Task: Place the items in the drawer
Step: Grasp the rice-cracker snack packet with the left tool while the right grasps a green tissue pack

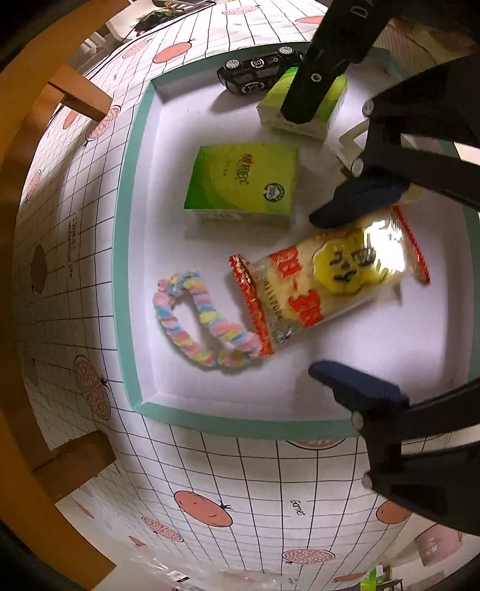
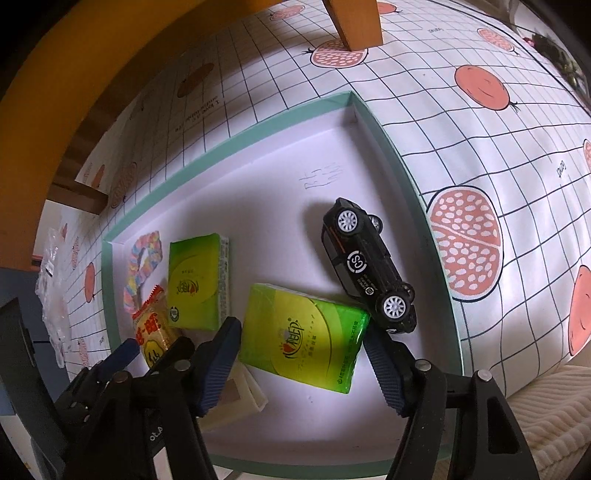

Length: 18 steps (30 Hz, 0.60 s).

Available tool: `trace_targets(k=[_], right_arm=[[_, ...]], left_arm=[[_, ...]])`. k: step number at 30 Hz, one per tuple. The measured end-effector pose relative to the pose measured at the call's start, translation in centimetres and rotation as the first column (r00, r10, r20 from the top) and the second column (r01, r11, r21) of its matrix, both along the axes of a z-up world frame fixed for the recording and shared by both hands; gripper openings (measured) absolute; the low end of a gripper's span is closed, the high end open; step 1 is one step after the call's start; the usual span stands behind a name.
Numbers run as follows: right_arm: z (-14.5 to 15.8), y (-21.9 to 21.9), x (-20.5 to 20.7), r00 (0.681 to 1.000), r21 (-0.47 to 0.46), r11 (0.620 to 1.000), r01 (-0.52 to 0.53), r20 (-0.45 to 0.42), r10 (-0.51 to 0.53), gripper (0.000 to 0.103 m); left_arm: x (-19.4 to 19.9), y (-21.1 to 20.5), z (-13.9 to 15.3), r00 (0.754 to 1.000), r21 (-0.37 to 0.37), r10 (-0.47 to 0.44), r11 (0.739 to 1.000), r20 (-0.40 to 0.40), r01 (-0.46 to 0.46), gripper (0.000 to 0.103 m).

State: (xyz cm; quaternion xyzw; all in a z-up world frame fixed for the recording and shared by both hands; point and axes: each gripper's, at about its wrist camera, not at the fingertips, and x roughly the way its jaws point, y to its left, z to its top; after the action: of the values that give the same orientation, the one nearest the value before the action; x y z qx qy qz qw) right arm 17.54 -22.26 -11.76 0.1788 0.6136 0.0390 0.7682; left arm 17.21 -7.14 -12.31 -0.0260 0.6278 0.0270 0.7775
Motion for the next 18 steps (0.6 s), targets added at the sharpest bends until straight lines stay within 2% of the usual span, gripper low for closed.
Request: trace_targets(k=[2, 5, 18], right_arm=[[0.0, 0.0, 0.1, 1.000, -0.003, 1.000, -0.002, 0.000, 0.002, 0.071], [0.1, -0.4, -0.1, 1.000, -0.009, 1.000, -0.006, 0.000, 0.006, 0.071], [0.5, 1.4, -0.3, 0.998, -0.098, 0.994, -0.055, -0.014, 0.054, 0.071]], left_arm=[[-0.2, 0.3, -0.1, 1.000, -0.013, 0.004, 1.000, -0.006, -0.004, 0.056], [-0.5, 0.9, -0.2, 1.000, -0.015, 0.000, 1.000, -0.001, 0.000, 0.047], [-1.8, 1.1, 0.2, 1.000, -0.008, -0.016, 1.000, 0.023, 0.016, 0.044]])
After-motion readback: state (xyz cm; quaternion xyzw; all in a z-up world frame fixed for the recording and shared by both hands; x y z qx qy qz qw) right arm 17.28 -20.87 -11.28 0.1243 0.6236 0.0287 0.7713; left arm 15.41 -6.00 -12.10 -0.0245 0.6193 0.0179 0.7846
